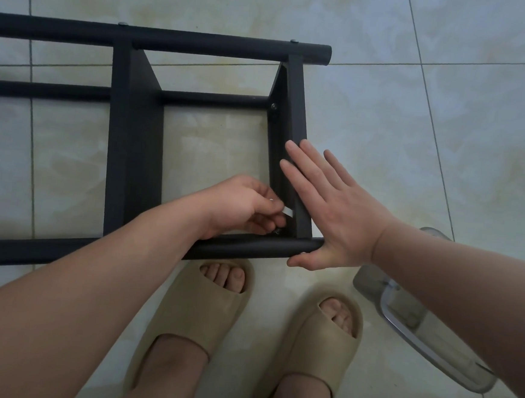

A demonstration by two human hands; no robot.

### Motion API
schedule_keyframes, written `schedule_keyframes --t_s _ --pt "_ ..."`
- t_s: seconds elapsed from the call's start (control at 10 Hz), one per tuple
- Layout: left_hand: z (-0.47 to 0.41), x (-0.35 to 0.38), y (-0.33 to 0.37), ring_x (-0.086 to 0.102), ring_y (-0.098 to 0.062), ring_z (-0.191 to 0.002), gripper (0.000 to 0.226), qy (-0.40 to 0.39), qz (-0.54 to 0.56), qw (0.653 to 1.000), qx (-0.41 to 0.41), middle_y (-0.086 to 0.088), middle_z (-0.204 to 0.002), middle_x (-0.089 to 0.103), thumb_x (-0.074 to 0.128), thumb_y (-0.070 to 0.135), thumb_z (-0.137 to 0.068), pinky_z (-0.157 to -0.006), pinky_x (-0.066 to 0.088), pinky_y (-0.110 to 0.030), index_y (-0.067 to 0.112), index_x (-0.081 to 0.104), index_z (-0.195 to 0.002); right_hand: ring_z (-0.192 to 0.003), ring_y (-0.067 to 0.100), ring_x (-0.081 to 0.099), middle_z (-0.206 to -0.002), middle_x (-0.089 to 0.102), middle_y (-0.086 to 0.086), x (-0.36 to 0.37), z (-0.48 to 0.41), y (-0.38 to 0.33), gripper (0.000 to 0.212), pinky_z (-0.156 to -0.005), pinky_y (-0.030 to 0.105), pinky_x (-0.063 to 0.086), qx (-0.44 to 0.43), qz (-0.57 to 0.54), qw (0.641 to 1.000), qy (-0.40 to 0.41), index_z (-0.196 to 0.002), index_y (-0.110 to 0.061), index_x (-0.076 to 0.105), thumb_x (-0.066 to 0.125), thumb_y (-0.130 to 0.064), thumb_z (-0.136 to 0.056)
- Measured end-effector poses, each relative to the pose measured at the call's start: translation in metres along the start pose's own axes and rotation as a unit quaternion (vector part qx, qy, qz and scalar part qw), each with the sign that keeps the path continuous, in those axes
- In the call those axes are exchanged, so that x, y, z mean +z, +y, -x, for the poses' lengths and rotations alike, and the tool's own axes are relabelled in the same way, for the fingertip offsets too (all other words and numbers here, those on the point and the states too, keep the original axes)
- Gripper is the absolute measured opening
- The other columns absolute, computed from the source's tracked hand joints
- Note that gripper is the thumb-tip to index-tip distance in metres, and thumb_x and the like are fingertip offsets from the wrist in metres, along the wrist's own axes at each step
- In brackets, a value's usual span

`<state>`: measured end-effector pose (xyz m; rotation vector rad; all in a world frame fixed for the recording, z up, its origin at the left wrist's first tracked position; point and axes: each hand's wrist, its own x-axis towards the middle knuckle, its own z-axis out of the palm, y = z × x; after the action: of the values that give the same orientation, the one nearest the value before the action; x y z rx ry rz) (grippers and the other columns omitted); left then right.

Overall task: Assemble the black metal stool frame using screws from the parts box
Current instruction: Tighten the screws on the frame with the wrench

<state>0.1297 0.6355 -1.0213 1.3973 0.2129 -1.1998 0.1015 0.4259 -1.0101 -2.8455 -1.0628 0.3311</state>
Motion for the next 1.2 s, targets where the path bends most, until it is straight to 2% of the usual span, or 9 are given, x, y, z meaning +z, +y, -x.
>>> schedule_keyframes --t_s 0.3,0.4,0.6,0.9,1.0,1.1,1.2 --pt "0.006 -0.004 0.004 0.064 -0.013 -0.069 0.020 -0.009 -0.124 0.992 0.034 -0.001 -0.074 0.072 0.056 0.006 -0.099 -0.077 0.055 -0.028 0.009 0.066 -0.082 -0.156 0.034 -0.003 -0.168 0.002 0.019 -0.002 0.000 -0.001 0.127 -0.123 0.058 0.014 0.004 0.001 1.000 -0.010 -0.159 0.001 0.014 0.042 -0.090 -0.075" --pt "0.007 -0.004 0.004 0.065 -0.013 -0.070 0.019 -0.013 -0.144 0.989 0.036 -0.002 -0.075 0.072 0.057 0.005 -0.099 -0.077 0.055 -0.030 0.009 0.066 -0.083 -0.156 0.034 -0.003 -0.168 0.002 0.019 -0.002 0.000 -0.001 0.127 -0.123 0.058 0.014 0.004 0.000 1.000 -0.012 -0.159 0.001 0.014 0.043 -0.090 -0.075" --pt "0.007 -0.004 -0.001 0.064 -0.010 -0.067 0.018 -0.025 -0.164 0.986 0.033 0.001 -0.074 0.073 0.060 0.007 -0.097 -0.066 0.053 -0.020 0.011 0.067 -0.081 -0.156 0.034 -0.003 -0.168 0.001 0.019 -0.002 0.000 -0.001 0.127 -0.123 0.058 0.015 0.004 0.001 1.000 -0.013 -0.159 0.001 0.014 0.043 -0.090 -0.075" --pt "0.006 -0.004 -0.004 0.051 -0.002 -0.052 0.019 -0.046 -0.260 0.964 0.035 0.012 -0.059 0.060 0.067 0.018 -0.094 -0.056 0.039 -0.019 0.020 0.068 -0.076 -0.156 0.034 -0.002 -0.168 0.002 0.019 -0.001 0.000 0.000 0.128 -0.123 0.058 0.015 0.003 -0.005 1.000 -0.007 -0.159 0.001 0.015 0.044 -0.090 -0.075" --pt "0.006 -0.006 -0.005 0.055 -0.001 -0.056 0.018 -0.038 -0.257 0.964 0.056 0.013 -0.062 0.065 0.068 0.020 -0.094 -0.062 0.042 -0.023 0.024 0.071 -0.076 -0.156 0.035 -0.002 -0.168 0.003 0.019 -0.001 0.000 0.000 0.127 -0.123 0.058 0.015 0.002 -0.006 1.000 -0.004 -0.159 0.001 0.015 0.043 -0.090 -0.075" --pt "0.004 -0.012 -0.004 0.068 -0.010 -0.070 0.011 -0.015 -0.232 0.969 0.079 0.003 -0.075 0.075 0.072 0.016 -0.090 -0.074 0.057 -0.029 0.025 0.076 -0.084 -0.156 0.034 -0.002 -0.168 0.003 0.019 0.000 0.000 0.000 0.127 -0.123 0.058 0.015 0.002 -0.007 1.000 -0.002 -0.159 0.001 0.015 0.043 -0.090 -0.075" --pt "0.002 -0.016 -0.001 0.071 -0.008 -0.073 0.010 0.013 -0.253 0.962 0.101 0.007 -0.076 0.075 0.075 0.016 -0.088 -0.075 0.056 -0.026 0.026 0.074 -0.086 -0.156 0.034 -0.002 -0.168 0.003 0.019 0.001 0.000 0.000 0.127 -0.123 0.058 0.015 0.002 -0.009 1.000 0.000 -0.159 0.001 0.015 0.043 -0.090 -0.075"
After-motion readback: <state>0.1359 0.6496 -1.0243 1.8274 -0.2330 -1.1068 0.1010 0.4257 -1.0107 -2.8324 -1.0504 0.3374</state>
